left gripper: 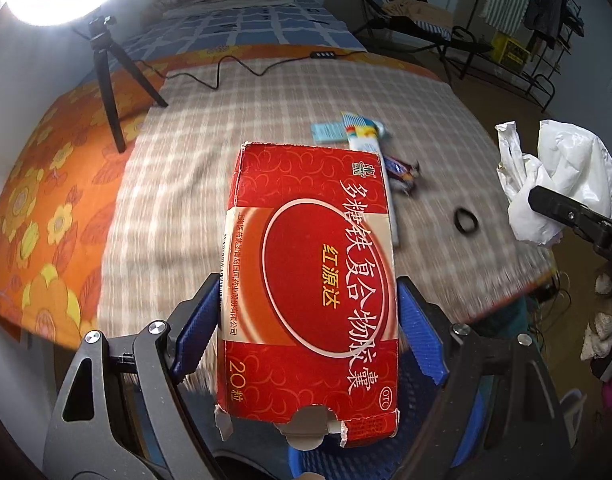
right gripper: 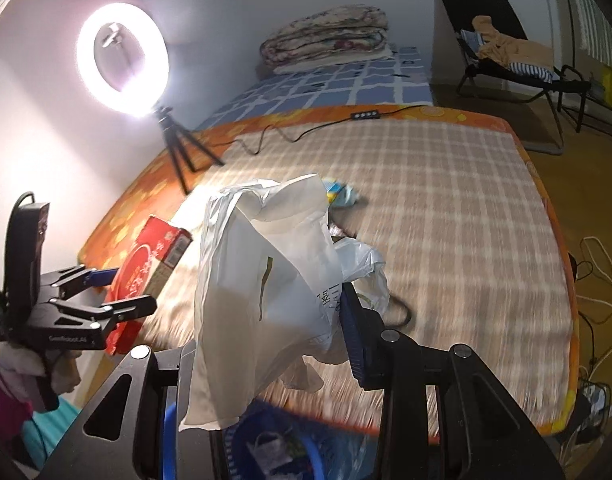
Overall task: Collect trash
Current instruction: 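Carry the red box and plastic bag over the basket and release both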
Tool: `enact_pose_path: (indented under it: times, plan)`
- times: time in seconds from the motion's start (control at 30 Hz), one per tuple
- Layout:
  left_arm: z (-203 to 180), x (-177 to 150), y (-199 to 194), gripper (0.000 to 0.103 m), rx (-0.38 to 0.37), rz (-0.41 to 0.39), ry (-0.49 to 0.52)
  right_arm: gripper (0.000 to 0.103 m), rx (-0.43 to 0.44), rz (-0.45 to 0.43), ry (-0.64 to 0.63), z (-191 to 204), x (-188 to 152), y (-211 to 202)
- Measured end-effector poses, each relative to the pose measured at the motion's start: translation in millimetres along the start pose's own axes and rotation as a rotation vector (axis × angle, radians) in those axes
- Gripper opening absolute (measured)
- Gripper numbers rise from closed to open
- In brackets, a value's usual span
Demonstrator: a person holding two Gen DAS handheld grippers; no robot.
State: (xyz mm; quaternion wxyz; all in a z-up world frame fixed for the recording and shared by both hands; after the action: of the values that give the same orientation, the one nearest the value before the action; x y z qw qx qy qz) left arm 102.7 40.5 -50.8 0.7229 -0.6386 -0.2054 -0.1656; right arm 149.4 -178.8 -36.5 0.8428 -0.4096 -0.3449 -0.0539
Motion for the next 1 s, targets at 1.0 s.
enact_pose_path:
  times: [1.0]
  plan:
    - [-51,-161,6,0.086,-0.099,0.182,0.084,0.036,0.085,0.212,0.016,48,-152,2]
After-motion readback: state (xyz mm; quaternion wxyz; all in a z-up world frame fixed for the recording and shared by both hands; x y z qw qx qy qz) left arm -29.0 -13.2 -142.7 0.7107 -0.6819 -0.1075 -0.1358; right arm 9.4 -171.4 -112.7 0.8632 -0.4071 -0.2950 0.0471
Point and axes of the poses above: each gripper's, at about its wrist camera, not at the fingertips, and y roughly the way its jaws point, z to its left, x to its top, the point moved 2 cm from there along y, roughly the way its jaws point, and after that the axes turned 13 degrees about x, right-handed, at the moved point
